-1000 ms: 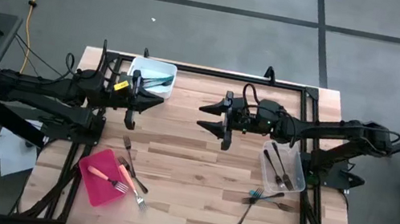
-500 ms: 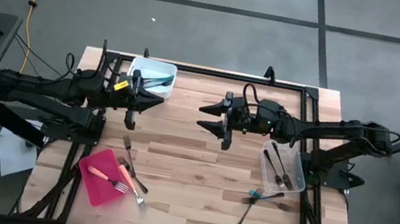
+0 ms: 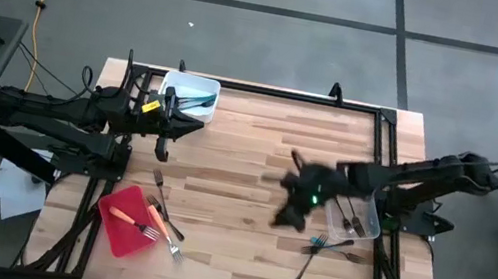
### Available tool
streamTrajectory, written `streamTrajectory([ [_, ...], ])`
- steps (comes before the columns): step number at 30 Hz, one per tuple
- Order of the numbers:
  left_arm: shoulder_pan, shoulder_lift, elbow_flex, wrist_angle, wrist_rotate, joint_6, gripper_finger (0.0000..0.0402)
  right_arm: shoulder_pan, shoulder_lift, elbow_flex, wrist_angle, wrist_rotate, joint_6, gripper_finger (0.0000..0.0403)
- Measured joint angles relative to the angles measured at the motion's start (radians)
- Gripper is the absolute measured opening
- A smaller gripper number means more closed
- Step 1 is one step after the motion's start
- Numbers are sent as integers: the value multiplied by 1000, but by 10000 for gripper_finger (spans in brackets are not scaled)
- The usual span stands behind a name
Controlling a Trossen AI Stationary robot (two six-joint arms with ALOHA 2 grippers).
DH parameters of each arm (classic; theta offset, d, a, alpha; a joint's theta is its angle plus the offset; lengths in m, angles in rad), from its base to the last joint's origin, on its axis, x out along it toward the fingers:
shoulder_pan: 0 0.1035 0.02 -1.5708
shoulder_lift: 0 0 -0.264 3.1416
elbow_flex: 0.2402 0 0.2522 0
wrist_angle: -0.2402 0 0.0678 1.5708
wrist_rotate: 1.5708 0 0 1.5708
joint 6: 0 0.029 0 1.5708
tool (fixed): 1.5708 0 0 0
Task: Sort silverware by color (type)
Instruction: Put the black fork into the transparent bin
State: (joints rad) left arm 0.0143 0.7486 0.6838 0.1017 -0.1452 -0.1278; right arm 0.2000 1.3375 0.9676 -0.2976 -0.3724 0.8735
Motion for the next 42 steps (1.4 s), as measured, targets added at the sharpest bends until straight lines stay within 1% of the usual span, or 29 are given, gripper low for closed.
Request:
streamTrajectory([
  [3, 0, 0, 0, 0, 0, -1, 0, 107, 4, 0, -169, 2, 273, 220],
  [4, 0, 0, 0, 0, 0, -1, 0, 141, 4, 0, -207, 16, 360, 220],
  [7, 0, 0, 0, 0, 0, -1, 0, 237, 4, 0, -314, 86, 621, 220],
  [11, 0, 0, 0, 0, 0, -1, 0, 340, 10, 0, -391, 234, 956, 220],
  [12, 0, 0, 0, 0, 0, -1, 0, 361, 14, 0, -411, 271, 1029, 220],
  [14, 0, 0, 0, 0, 0, -1, 0, 394, 31, 0, -447, 312, 1158, 220],
  [17, 0, 0, 0, 0, 0, -1, 0, 431, 82, 0, -484, 318, 1283, 220],
  [21, 0, 0, 0, 0, 0, -1, 0, 452, 165, 0, -461, 315, 1389, 220],
  [28, 0, 0, 0, 0, 0, -1, 0, 453, 308, 0, -353, 274, 1422, 220],
  [33, 0, 0, 0, 0, 0, 0, 0, 453, 391, 0, -319, 237, 1451, 216],
  [35, 0, 0, 0, 0, 0, 0, 0, 453, 412, 0, -318, 236, 1457, 207],
  [38, 0, 0, 0, 0, 0, 0, 0, 447, 435, 5, -315, 231, 1460, 183],
  [42, 0, 0, 0, 0, 0, 0, 0, 437, 452, 5, -320, 231, 1458, 130],
])
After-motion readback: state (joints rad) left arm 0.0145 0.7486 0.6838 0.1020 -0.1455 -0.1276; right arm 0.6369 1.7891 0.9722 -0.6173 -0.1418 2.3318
